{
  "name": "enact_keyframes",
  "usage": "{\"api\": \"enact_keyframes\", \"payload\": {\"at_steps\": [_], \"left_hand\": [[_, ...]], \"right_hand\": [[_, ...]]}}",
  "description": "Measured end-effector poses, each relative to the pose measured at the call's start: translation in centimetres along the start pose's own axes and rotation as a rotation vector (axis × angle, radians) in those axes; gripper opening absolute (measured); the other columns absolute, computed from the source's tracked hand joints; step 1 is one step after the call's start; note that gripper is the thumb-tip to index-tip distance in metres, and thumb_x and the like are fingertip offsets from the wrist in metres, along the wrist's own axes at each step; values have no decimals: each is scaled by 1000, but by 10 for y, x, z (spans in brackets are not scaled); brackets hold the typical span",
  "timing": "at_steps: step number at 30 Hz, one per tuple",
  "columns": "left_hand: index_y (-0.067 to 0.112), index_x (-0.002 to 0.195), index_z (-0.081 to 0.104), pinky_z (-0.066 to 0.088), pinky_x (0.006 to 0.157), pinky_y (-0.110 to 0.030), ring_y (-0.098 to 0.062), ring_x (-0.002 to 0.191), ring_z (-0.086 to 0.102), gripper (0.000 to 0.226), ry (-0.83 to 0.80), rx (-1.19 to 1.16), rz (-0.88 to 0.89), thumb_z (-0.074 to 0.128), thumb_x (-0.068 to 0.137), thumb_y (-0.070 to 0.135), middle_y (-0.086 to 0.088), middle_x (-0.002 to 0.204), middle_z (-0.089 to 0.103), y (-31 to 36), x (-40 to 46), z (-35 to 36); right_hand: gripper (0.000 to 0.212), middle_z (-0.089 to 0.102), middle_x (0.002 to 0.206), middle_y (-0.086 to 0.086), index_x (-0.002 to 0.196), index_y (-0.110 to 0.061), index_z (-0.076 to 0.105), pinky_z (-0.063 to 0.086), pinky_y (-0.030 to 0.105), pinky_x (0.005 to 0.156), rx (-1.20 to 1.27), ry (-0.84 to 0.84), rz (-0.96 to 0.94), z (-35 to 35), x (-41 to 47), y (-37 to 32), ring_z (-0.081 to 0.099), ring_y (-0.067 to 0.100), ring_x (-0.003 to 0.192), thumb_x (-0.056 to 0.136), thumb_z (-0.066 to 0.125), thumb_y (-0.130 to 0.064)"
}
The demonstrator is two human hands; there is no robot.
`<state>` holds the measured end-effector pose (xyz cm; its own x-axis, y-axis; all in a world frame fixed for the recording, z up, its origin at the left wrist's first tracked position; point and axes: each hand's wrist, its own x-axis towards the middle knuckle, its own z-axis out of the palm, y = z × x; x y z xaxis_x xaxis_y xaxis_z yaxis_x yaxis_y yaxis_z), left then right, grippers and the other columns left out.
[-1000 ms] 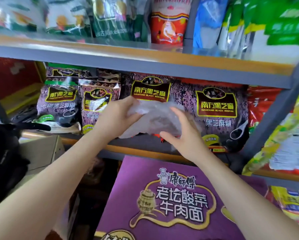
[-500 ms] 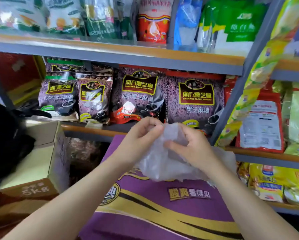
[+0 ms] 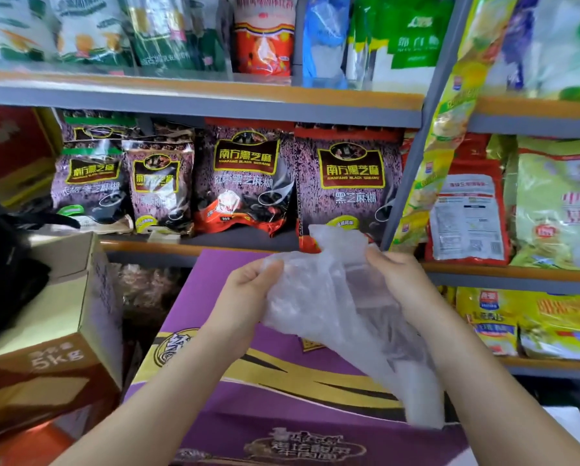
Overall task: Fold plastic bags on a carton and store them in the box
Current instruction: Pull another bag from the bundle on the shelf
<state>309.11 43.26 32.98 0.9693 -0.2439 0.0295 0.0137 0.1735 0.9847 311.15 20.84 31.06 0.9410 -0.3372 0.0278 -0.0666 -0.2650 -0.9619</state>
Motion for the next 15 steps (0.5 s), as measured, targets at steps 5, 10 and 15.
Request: {"api": "enact_keyframes", "payload": {"at_steps": [5, 10, 15], "left_hand": [[6, 94, 68, 50, 77, -42, -30, 83, 64, 29, 101, 72, 10, 43, 98, 19, -20, 91, 69, 2, 0, 1], [7, 86, 69, 51, 70, -33, -18, 75, 65, 30, 12, 199, 141, 43, 97, 18, -8, 81, 71, 16, -6, 2], [22, 93, 72, 52, 75, -21, -10, 90, 66, 28, -168, 16, 132, 44, 93, 19, -2, 103, 71, 31, -10, -3]], "right_hand": [[24, 60, 106, -2, 107, -16, 63, 39, 26, 84, -316, 85, -169, 2, -16, -5, 54, 14, 104, 97, 44, -27], [50, 41, 136, -26, 133, -42, 36, 30, 8, 101, -165, -563, -370, 2, -50, -68, 34, -13, 127, 87, 51, -49], [14, 59, 76, -16, 83, -23, 65, 42, 19, 67, -378, -530, -458, 5, -41, -73, 54, -2, 73, 76, 74, -30]]}}
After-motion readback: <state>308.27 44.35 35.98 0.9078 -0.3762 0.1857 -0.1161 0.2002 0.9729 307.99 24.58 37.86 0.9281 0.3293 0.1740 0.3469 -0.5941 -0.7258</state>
